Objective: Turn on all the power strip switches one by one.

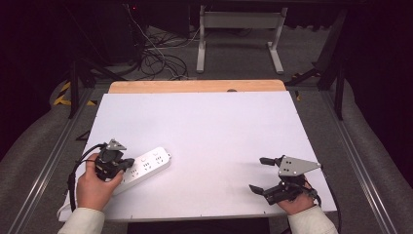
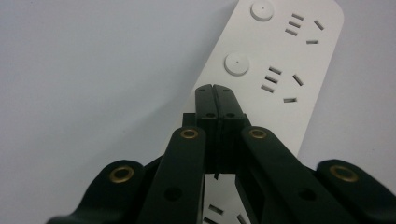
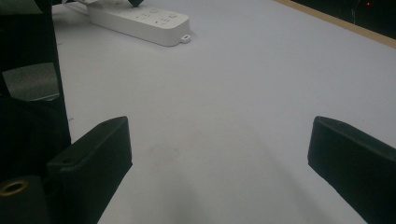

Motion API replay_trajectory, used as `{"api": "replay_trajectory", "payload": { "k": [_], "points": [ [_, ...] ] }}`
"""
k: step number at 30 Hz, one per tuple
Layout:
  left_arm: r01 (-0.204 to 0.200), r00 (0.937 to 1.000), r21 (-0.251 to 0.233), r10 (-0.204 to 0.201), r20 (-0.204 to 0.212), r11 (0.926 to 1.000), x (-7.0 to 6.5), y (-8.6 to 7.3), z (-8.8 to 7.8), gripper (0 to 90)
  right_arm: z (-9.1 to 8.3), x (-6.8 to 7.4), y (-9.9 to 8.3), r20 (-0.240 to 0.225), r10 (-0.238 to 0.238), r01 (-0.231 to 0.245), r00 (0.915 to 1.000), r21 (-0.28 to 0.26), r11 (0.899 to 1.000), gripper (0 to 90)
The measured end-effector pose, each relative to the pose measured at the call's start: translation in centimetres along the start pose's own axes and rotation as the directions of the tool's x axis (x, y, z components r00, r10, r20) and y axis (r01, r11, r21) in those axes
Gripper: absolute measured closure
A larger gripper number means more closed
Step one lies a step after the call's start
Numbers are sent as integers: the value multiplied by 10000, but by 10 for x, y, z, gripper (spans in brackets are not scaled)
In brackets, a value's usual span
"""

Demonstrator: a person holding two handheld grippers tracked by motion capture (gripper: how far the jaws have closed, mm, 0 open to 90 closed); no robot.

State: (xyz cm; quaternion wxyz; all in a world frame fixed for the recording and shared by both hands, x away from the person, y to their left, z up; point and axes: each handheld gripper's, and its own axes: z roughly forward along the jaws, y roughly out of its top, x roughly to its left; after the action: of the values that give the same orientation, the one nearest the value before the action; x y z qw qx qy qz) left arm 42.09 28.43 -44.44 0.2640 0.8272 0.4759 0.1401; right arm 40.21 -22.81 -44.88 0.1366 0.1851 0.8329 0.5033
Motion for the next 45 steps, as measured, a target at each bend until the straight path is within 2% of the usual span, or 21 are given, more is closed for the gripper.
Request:
{"api": "replay_trajectory", "payload": {
  "k": [4,8,11,16,19,21,23,28,29,34,38,39,40,41,42,44,45],
  "points": [
    [-51,10000,11,51,-4,10000,0,0,0,900,0,0,0,-10,-1,1,10000,-9,10000,66],
    [-51,9997,-28,50,-254,10000,2,-1,1,900,0,0,0,-18,-6,6,10000,-3,10000,66],
    [121,9994,-41,-122,-338,9999,5,-3,0,900,0,1,0,-28,-9,10,10000,12,10000,66],
    [168,9995,-94,-170,-248,9998,6,-4,-1,900,1,1,0,-51,-33,33,10000,12,10000,66],
    [59,9996,-94,-62,-292,9999,3,-5,-1,900,1,1,0,-47,-32,32,10000,16,10000,66],
    [52,9999,-135,-54,-137,9999,1,-5,0,900,1,1,0,-50,-18,19,10000,38,10000,66],
    [-67,9998,-61,66,-202,10000,0,-4,0,900,1,1,0,-57,-31,31,10000,42,10000,66],
    [-31,9997,-123,28,-258,9999,-1,-5,1,900,1,1,0,-62,-38,39,10000,47,10000,66],
    [-172,9990,-116,167,-409,9998,-2,-5,1,900,1,1,0,-62,-37,37,10000,46,10000,66],
    [-169,9991,-117,164,-390,9998,-3,-5,3,900,1,1,0,-56,-50,50,10000,57,10000,66],
    [-515,9948,-14,512,-879,9987,-9,-4,3,900,1,1,0,-40,-53,53,10000,61,10000,66],
    [-777,9907,-107,760,-1125,9969,-11,-5,3,900,1,1,0,-42,-59,59,10000,55,10000,66],
    [-840,9903,-226,810,-1125,9962,-13,-6,2,900,0,1,0,-31,-64,64,10000,68,10000,66],
    [-749,9924,-440,702,-1013,9962,-12,-5,-1,900,0,1,0,-38,-70,70,10000,35,10000,66],
    [-546,9977,-1025,501,-466,9932,-9,-3,-9,900,0,1,0,-51,-63,64,10000,28,10000,66],
    [-409,9990,-1567,372,-263,9868,-8,1,-20,900,1,0,0,-56,-40,40,10000,52,10000,65],
    [-409,9990,-1567,372,-263,9868,-8,1,-20,900,2,0,0,-62,-31,31,10000,71,10000,65]
  ]
}}
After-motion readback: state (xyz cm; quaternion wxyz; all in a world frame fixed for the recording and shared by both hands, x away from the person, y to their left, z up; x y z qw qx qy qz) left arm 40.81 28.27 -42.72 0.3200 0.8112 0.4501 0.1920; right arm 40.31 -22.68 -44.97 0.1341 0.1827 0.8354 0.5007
